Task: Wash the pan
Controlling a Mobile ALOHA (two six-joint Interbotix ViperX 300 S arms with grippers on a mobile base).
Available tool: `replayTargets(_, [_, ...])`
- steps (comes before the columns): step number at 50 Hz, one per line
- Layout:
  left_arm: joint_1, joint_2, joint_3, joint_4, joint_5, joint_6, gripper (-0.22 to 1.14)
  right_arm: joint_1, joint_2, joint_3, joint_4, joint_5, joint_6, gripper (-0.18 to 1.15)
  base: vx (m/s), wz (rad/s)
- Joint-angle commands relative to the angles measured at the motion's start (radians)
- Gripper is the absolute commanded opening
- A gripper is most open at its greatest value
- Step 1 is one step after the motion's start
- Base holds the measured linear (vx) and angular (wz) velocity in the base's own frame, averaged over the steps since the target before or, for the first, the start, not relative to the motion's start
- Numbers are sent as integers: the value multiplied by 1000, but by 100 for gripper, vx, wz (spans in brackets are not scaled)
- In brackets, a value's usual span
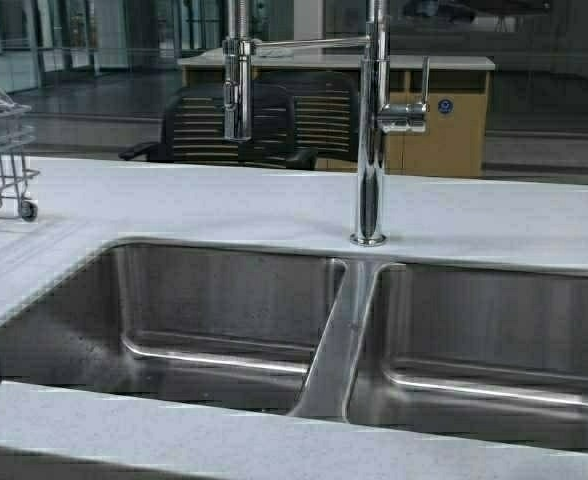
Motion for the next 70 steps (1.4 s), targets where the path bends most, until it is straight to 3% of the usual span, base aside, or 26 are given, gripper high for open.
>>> replayTargets(1, [3,-18,-48,6,-3,-5,10,2,-6,-14,-2,-9,0,7,0,0])
replayTargets(5, [3,-5,-57,6,-2,2,26,2,-3,-17,-2,-9,0,7,0,0])
replayTargets(15, [3,51,-71,6,20,3,81,2,-2,-20,-2,-9,-2,7,0,0])
replayTargets(19, [5,63,-75,6,26,3,92,2,-2,-21,-2,-9,-2,7,0,0])
replayTargets(53, [-2,15,-137,-3,26,0,92,2,6,-26,-2,-9,-2,7,0,0])
replayTargets(70, [-97,-94,-229,-3,55,3,92,2,6,-26,-2,-9,-2,7,0,0])
